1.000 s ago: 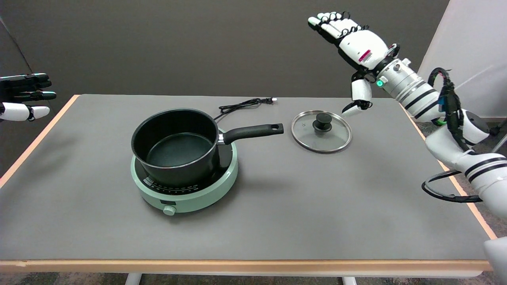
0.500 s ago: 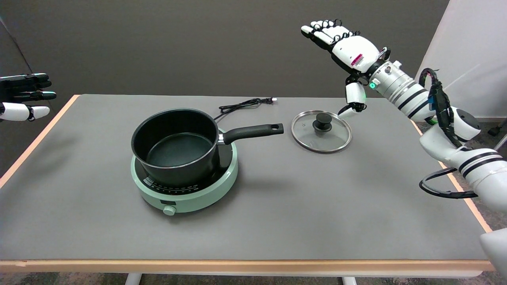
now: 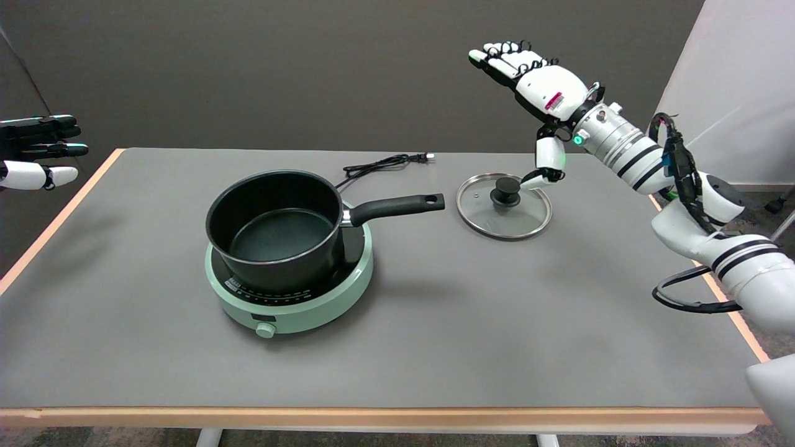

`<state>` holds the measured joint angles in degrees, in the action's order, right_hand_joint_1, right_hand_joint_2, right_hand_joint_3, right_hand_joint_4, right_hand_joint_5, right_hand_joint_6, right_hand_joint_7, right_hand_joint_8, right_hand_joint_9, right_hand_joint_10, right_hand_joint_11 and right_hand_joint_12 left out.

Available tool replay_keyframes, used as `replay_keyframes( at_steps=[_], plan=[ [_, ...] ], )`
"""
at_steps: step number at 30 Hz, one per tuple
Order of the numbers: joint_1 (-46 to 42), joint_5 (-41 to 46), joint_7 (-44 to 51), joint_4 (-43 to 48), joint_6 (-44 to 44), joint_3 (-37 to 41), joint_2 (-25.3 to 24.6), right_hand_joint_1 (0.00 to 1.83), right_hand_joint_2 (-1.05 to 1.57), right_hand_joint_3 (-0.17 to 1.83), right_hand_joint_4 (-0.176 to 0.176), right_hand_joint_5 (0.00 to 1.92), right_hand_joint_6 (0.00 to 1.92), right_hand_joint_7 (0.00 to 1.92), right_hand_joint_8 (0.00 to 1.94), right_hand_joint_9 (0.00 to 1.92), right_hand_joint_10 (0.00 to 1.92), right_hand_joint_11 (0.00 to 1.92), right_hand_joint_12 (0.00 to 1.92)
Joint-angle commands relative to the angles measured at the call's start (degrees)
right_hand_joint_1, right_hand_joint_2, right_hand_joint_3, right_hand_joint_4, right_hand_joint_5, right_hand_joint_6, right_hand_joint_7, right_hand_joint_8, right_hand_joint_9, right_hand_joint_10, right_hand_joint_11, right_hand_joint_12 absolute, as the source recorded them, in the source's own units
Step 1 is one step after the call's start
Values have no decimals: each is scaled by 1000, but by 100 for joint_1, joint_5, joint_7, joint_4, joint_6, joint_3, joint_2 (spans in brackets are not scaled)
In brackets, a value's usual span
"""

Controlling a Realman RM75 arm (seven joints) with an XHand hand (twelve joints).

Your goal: Pick up the pot lid.

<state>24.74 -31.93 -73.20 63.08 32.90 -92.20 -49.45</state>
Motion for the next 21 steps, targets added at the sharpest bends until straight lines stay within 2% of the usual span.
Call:
replay_keyframes(
  at_steps=[1,12,16,21],
  plan=[
    [39,16,-4,-140,0,-40,-76,1230,-835,1431,70,17,17,17,17,17,17,17,17],
    [70,24,-4,-164,0,-32,-100,1192,-904,1437,62,27,27,27,27,27,27,27,27],
    [77,-14,-71,-164,-7,-1,-100,1187,-871,1128,33,30,30,30,30,30,30,30,30],
    [78,-24,-132,-203,-95,8,-93,1203,-846,973,18,34,34,34,34,34,34,34,34]
  ],
)
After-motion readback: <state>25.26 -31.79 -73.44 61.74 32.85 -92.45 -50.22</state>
